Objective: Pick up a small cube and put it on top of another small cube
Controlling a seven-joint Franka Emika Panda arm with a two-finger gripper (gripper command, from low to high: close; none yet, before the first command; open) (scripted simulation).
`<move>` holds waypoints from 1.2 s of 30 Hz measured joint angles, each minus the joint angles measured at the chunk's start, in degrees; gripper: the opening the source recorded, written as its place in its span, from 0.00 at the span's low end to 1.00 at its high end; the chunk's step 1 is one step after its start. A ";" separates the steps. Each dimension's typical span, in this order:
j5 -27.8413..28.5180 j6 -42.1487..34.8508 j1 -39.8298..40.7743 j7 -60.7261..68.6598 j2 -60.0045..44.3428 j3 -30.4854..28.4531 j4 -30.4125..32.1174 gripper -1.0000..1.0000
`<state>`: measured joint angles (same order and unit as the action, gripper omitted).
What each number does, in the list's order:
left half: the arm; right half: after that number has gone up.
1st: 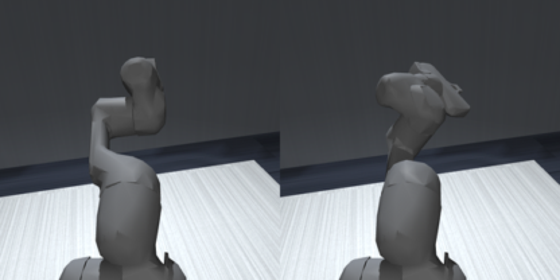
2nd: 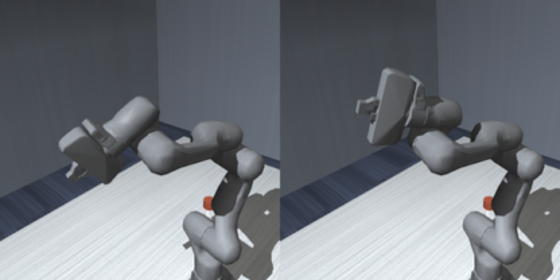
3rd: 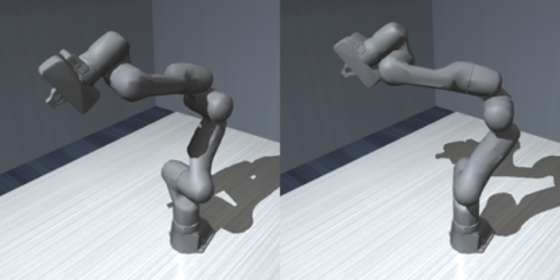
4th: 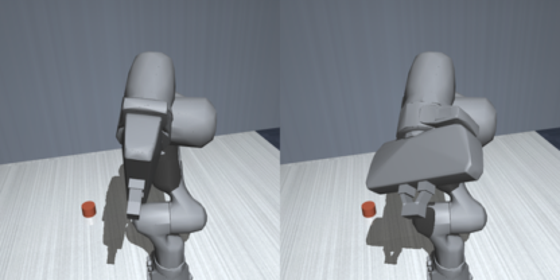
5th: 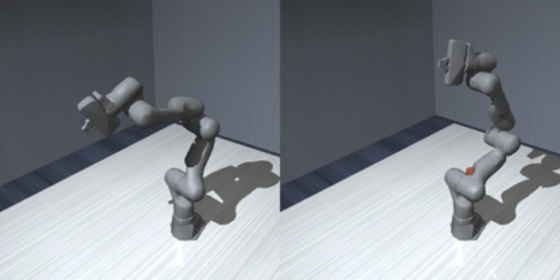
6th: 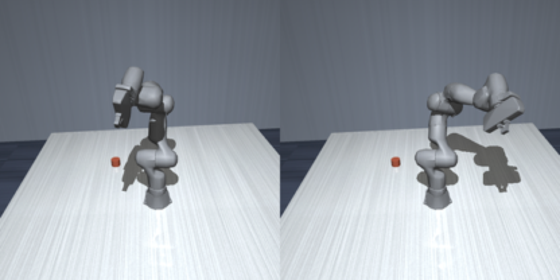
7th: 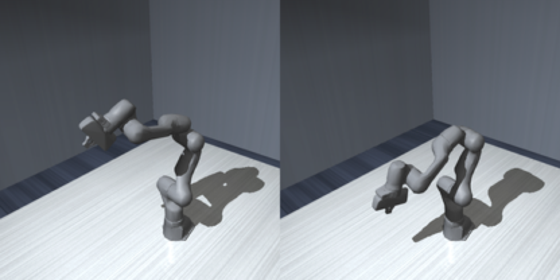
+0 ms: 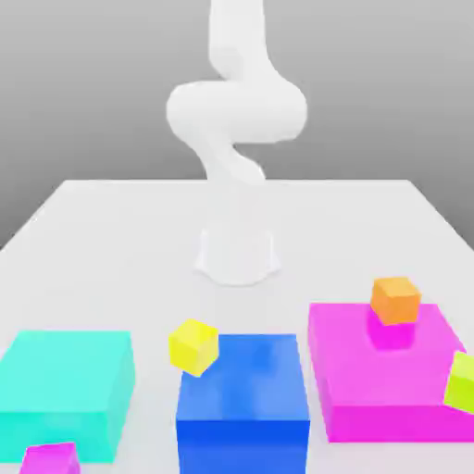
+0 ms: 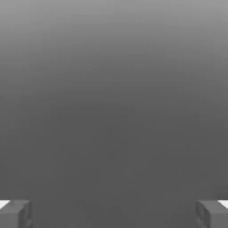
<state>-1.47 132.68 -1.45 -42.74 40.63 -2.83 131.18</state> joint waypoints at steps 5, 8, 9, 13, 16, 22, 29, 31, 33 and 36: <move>-3.52 1.80 -2.76 6.76 -10.65 -5.80 -1.25 0.50; -6.04 2.88 -3.85 11.03 -16.88 -8.81 -1.97 0.50; -6.95 3.21 -4.10 12.50 -18.96 -9.70 -2.21 0.50; -10.66 4.53 -4.62 18.43 -27.35 -12.79 -3.20 0.50; -13.33 5.52 -4.39 22.79 -33.64 -14.45 -3.94 0.50; -17.05 7.78 -1.78 30.39 -45.85 -15.68 -5.35 0.50; -16.95 11.42 1.44 36.31 -58.78 -16.44 -6.66 0.50; -16.05 12.64 2.24 37.42 -62.17 -16.95 -6.97 0.50; -15.43 14.18 2.94 38.46 -65.61 -17.35 -7.39 0.50; -17.63 18.51 5.25 40.58 -71.78 -14.87 -8.72 0.50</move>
<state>-19.10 151.19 3.80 -2.16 -31.15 -17.71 122.46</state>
